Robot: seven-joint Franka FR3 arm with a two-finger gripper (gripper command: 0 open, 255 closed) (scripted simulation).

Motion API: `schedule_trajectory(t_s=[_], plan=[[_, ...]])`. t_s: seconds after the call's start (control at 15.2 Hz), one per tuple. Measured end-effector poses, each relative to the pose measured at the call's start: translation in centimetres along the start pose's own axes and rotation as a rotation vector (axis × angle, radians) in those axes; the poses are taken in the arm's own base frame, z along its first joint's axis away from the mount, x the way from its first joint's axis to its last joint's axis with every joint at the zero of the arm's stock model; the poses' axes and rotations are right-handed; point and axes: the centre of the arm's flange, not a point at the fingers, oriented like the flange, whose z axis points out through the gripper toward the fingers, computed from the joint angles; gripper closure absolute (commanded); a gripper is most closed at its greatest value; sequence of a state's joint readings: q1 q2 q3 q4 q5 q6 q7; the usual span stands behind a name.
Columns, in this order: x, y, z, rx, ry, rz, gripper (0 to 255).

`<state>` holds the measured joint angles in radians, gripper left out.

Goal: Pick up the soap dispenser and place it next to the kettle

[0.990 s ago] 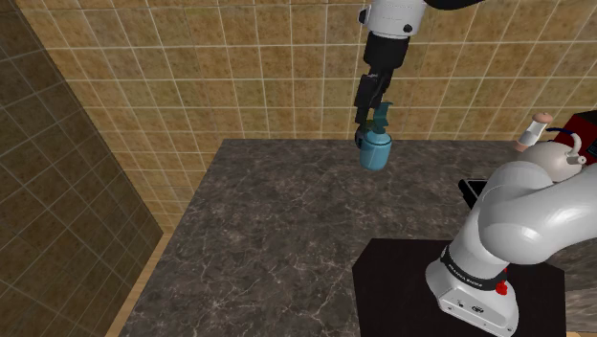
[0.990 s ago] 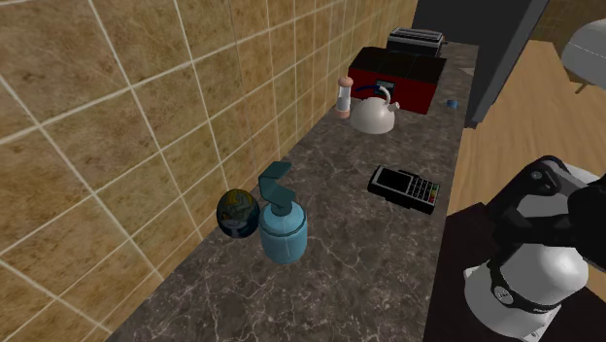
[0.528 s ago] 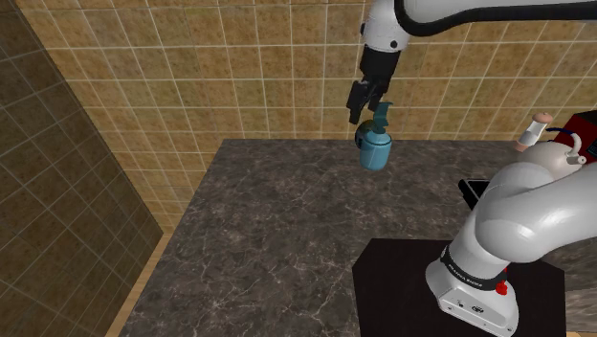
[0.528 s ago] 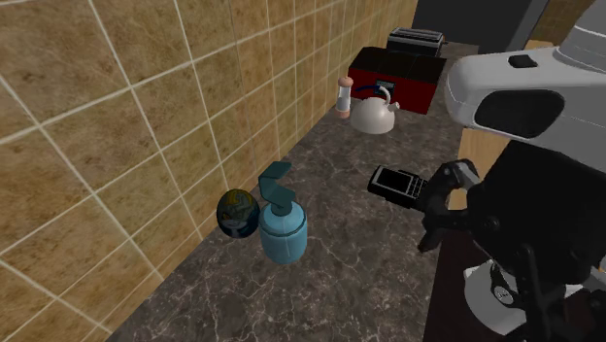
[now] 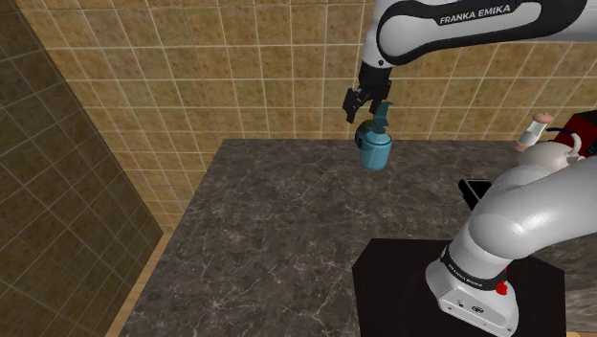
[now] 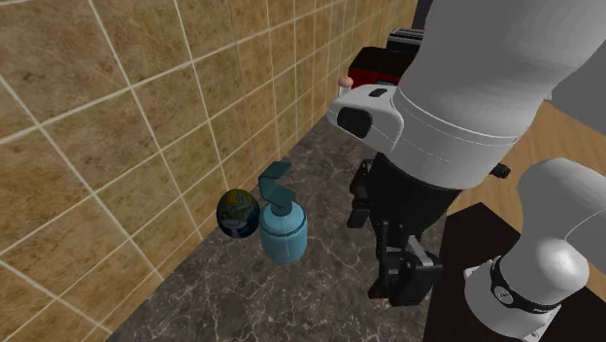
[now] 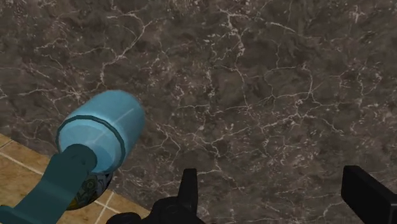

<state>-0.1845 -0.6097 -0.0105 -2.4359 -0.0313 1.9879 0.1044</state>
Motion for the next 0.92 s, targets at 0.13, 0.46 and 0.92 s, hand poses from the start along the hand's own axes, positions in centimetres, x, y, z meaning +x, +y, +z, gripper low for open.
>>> schedule_trajectory(t_s=[0.13, 0.46, 0.92], plan=[[0.8, 1.8, 1.4, -0.015, 0.013, 0.063, 0], [2.5, 6.4, 4.4, -0.052, 0.046, 0.22, 0], [3.6, 13.3, 8.5, -0.103, 0.093, 0.439, 0]])
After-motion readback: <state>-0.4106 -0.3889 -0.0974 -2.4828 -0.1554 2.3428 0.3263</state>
